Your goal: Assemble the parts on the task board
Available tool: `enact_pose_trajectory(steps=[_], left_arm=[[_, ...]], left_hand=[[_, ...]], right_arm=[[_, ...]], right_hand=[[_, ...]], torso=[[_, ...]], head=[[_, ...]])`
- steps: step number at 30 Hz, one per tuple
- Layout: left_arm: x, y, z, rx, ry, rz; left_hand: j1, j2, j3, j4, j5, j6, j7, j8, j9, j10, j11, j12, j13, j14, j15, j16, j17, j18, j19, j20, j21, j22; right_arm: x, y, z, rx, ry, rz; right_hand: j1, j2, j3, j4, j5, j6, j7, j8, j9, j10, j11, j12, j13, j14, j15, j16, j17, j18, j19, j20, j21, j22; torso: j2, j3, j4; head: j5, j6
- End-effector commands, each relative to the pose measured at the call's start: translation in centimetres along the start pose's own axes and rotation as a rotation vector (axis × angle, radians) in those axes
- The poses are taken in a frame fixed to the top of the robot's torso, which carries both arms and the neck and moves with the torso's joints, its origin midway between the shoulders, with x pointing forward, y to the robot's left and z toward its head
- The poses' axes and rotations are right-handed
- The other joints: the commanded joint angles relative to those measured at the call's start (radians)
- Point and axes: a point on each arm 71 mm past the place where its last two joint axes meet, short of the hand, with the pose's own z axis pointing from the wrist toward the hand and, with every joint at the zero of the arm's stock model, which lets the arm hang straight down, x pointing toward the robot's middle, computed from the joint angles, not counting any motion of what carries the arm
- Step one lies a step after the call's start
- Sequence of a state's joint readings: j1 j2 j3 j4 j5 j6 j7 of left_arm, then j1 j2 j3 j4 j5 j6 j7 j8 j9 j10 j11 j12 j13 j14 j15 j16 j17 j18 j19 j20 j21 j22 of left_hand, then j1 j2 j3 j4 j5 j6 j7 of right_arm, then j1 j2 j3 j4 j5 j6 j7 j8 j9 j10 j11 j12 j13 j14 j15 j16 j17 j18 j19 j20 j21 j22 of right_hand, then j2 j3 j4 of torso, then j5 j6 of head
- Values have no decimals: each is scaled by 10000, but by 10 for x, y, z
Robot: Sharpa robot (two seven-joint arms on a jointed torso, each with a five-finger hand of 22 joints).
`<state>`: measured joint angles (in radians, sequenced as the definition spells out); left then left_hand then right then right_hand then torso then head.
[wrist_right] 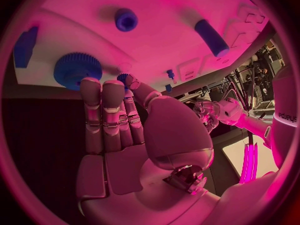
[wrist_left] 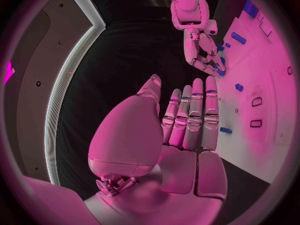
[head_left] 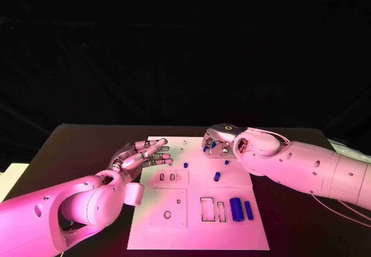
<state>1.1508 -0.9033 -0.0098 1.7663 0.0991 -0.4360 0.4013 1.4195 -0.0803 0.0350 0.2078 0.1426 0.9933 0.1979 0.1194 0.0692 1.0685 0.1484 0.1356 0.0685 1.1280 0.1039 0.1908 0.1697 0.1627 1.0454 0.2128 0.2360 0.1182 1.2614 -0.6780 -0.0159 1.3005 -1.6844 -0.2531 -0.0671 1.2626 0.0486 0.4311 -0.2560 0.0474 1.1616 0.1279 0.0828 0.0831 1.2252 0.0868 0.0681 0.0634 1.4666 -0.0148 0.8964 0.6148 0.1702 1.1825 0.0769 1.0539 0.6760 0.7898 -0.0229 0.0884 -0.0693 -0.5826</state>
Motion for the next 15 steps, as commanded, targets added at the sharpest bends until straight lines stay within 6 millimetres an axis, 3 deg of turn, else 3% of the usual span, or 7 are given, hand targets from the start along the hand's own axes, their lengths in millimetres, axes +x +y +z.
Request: enact_pose_trajectory(steps=[1,15], left_arm=[[3,-1,0,18,239,-127],[6,-1,-1,-7,375,-180]], left_hand=[[-2,118,-5,-77,62,33,16,-50,-13,27,15,-45,6,76,-2,36,15,203,56,-3,30,-2],[-5,123,-8,-82,62,30,17,-58,-14,22,16,-52,4,81,-2,35,21,203,65,-5,30,-2]], right_arm=[[-10,3,0,0,-1181,115],[-12,17,21,54,-1914,393]], right_hand=[[234,109,167,-1,41,46,59,-24,1,283,-227,-51,21,-23,-84,73,53,-110,9,7,100,61],[250,-80,486,19,48,-41,122,-124,-14,119,-163,-69,7,-86,-38,209,183,-117,-76,46,275,203]], torso=[[25,-19,19],[130,-46,99]], head=[[5,54],[-51,183]])
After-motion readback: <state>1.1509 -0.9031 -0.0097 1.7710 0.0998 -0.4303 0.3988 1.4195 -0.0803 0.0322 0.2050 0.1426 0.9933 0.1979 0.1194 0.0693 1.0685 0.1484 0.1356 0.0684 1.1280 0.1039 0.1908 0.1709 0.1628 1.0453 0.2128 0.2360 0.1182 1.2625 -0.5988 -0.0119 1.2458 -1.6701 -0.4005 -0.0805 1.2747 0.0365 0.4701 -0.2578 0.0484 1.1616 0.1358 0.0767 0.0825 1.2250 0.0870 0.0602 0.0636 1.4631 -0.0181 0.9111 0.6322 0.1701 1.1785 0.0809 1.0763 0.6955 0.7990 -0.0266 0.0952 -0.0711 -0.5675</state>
